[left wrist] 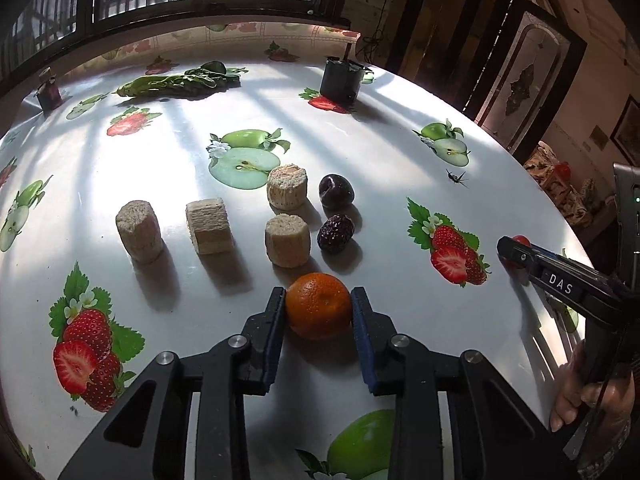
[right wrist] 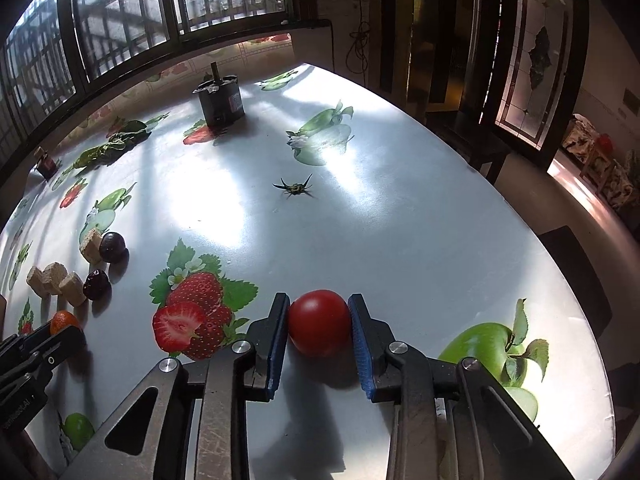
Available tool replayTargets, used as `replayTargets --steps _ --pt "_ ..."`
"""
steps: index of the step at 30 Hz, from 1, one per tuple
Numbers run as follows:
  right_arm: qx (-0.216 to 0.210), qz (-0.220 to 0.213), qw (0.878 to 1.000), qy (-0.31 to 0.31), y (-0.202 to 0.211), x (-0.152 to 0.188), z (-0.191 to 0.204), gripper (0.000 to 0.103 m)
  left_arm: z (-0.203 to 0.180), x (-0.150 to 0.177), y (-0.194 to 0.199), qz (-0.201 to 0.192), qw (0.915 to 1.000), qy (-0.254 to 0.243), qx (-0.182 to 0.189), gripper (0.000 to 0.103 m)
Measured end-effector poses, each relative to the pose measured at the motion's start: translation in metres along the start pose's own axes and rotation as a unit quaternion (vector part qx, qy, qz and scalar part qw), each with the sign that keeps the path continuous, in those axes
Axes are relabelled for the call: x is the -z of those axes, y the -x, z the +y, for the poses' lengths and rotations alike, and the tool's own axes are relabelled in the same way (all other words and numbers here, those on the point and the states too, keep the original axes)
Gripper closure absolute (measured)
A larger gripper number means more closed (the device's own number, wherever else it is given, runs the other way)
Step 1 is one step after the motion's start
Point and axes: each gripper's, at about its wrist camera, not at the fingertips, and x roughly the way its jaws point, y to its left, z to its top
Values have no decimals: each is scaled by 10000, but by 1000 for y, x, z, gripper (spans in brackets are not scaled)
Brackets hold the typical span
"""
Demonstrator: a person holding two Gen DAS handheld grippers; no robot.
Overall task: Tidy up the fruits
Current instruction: 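Move the right tool to the red cherry tomato while the left tool approaches a tangerine, then close the left tool on the tangerine while the right tool grips the cherry tomato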
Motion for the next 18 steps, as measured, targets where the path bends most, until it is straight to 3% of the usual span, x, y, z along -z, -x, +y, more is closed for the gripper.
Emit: replayTargets --steps 18 --pt "-186 -188 9995 -160 8 0 -5 71 6 4 6 -103 9997 150 -149 72"
